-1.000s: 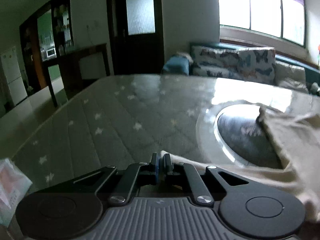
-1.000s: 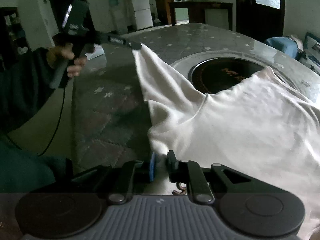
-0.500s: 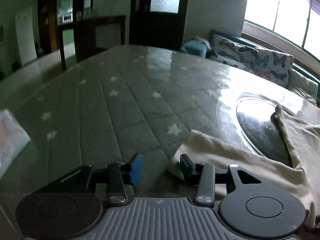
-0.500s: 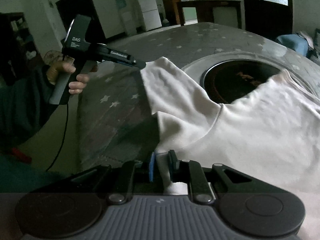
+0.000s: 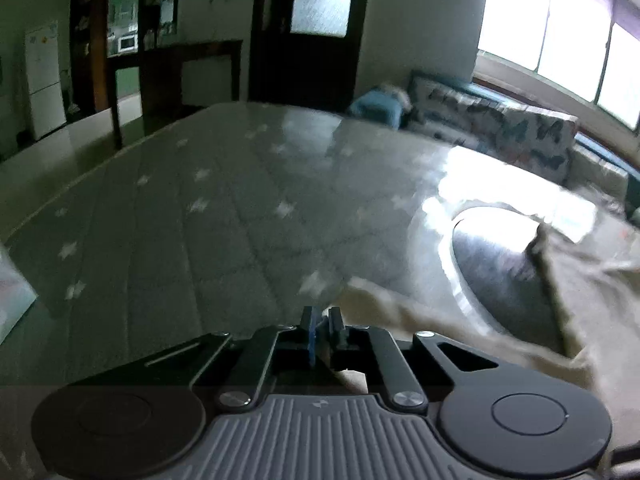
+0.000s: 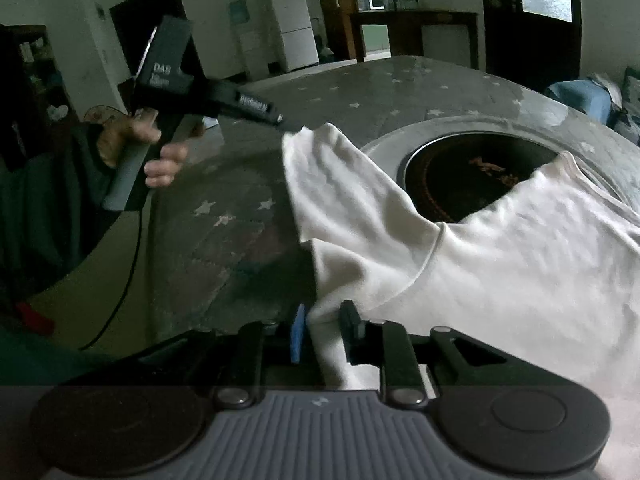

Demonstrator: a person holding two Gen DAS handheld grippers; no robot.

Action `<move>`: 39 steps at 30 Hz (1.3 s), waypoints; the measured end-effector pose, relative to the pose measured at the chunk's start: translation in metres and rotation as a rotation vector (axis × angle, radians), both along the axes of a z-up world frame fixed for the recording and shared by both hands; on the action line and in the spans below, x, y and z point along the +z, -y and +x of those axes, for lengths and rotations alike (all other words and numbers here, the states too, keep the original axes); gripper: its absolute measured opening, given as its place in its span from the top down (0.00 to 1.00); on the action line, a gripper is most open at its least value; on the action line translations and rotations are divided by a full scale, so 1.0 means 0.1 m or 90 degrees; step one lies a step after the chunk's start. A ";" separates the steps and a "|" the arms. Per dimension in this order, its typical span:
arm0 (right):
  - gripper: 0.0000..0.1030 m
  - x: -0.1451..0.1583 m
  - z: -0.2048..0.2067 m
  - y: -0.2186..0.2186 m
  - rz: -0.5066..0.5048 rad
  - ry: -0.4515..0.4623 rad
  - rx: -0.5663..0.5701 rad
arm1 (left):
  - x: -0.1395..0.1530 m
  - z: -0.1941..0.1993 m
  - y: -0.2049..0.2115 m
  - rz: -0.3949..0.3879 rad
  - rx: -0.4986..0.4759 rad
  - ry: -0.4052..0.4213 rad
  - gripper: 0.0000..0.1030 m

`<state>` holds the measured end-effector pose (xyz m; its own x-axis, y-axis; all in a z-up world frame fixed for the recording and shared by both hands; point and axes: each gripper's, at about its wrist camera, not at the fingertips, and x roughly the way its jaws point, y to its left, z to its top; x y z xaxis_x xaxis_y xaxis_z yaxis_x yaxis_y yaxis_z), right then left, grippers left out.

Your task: Fold clothes

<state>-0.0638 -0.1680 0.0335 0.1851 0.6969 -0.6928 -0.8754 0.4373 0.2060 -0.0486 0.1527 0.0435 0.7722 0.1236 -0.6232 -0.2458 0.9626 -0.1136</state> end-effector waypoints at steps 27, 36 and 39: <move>0.79 0.09 0.19 1.22 0.040 -0.017 -0.287 | 0.65 0.03 2.12 -0.180 -0.528 0.135 0.83; 0.69 0.02 0.22 1.47 0.058 -0.057 -0.335 | 0.39 -0.04 1.76 -0.075 -0.504 0.093 0.62; 0.63 0.03 0.31 1.45 0.084 -0.067 -0.348 | 0.26 -0.11 1.58 -0.012 -0.468 0.055 0.60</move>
